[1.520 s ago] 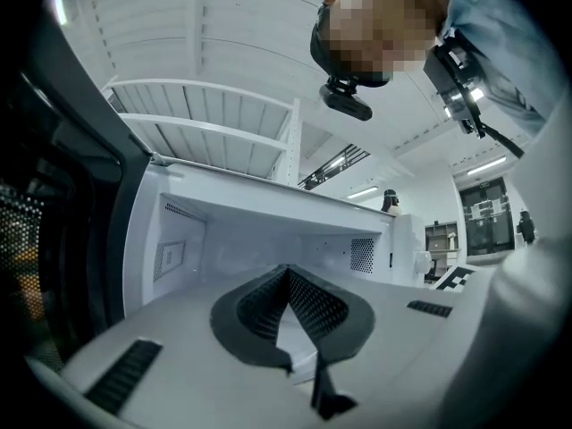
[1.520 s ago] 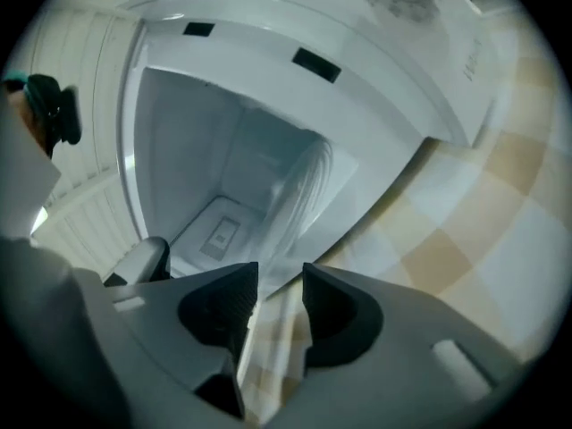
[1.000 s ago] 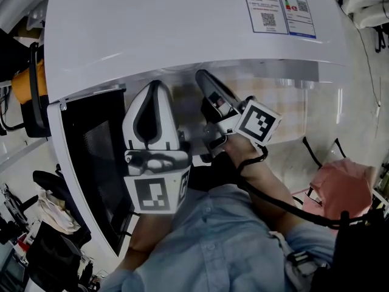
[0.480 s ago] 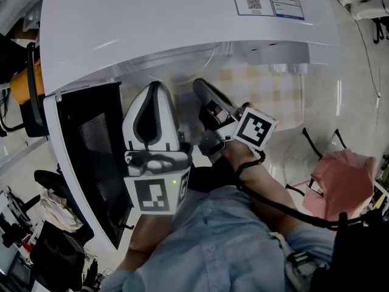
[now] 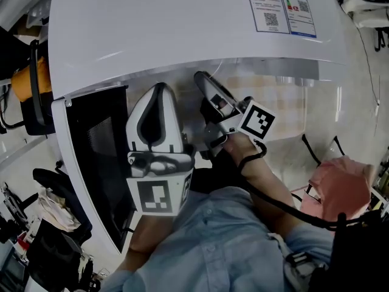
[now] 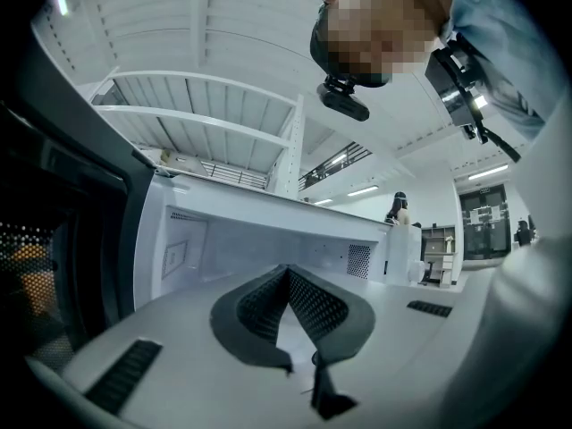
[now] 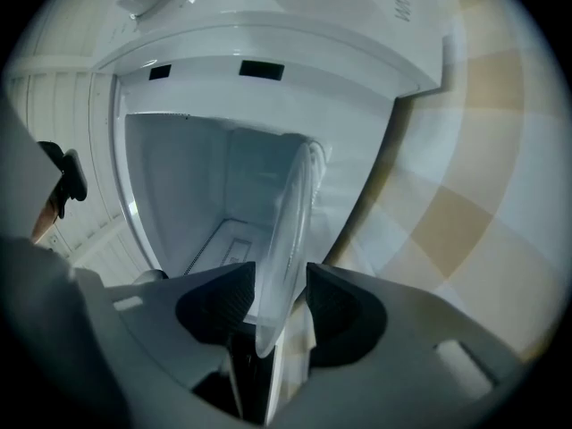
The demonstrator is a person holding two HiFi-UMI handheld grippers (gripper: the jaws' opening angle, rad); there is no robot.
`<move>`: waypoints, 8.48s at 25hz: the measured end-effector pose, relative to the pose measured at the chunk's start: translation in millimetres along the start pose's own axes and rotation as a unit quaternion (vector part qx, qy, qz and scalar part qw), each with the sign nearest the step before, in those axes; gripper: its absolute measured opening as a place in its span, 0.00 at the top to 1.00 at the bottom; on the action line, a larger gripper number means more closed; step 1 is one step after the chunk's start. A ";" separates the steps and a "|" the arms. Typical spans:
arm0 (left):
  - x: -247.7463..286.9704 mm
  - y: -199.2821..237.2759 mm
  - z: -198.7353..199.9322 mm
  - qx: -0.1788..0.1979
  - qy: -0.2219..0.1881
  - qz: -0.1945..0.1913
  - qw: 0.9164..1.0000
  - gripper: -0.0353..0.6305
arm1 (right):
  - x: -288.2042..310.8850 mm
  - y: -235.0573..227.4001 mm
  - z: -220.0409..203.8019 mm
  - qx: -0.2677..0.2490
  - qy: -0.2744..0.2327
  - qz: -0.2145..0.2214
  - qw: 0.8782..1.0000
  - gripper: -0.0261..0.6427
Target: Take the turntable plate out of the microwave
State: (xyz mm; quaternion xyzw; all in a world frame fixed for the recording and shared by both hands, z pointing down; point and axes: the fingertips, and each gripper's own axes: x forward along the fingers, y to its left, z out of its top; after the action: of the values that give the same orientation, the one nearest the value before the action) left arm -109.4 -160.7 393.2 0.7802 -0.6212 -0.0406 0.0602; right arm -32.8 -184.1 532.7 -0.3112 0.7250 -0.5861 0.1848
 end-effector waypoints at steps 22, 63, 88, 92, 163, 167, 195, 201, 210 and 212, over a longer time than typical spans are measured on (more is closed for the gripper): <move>-12.2 3.6 4.4 -0.005 0.010 -0.002 1.000 0.94 | -19.1 -3.2 -19.2 0.022 -0.015 -0.002 1.000 0.89; -5.0 10.8 9.4 0.010 0.010 0.013 1.000 0.94 | -7.8 3.3 -23.4 0.091 0.036 0.070 0.993 0.92; -49.2 -13.2 47.7 0.010 0.012 0.016 1.000 0.94 | -62.2 48.0 -36.4 0.104 0.032 0.070 0.992 0.92; -58.0 -18.3 67.0 0.013 0.011 0.019 1.000 0.94 | -74.3 67.4 -37.8 0.103 0.035 0.068 0.992 0.92; -24.3 -26.3 193.5 0.046 -0.044 -0.029 0.998 0.94 | -47.4 175.5 54.0 0.084 -0.048 0.102 0.990 0.92; -21.3 -21.6 190.6 0.044 -0.041 -0.027 0.998 0.94 | -39.5 176.2 58.7 0.083 -0.054 0.098 0.990 0.92; -82.2 -37.4 112.5 0.019 0.066 -0.006 0.998 0.94 | -25.5 192.9 64.3 -0.045 -0.021 0.075 0.996 0.83; -74.9 -49.9 54.5 -0.017 0.151 -0.023 0.988 0.94 | -24.1 195.6 61.9 -0.066 -0.003 0.076 0.995 0.83; -53.8 -52.7 40.8 -0.024 0.194 -0.024 0.980 0.94 | -23.0 200.8 58.7 -0.101 0.013 0.064 0.993 0.79; -50.3 -52.7 40.6 -0.025 0.196 -0.025 0.980 0.94 | -23.0 200.6 58.0 -0.110 0.017 0.059 0.992 0.79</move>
State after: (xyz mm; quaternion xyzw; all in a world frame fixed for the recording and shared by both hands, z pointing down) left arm -75.5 -101.7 344.8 0.7865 -0.5765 0.0964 0.1995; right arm -26.2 -187.4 322.8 -0.2758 0.8052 -0.4962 0.1714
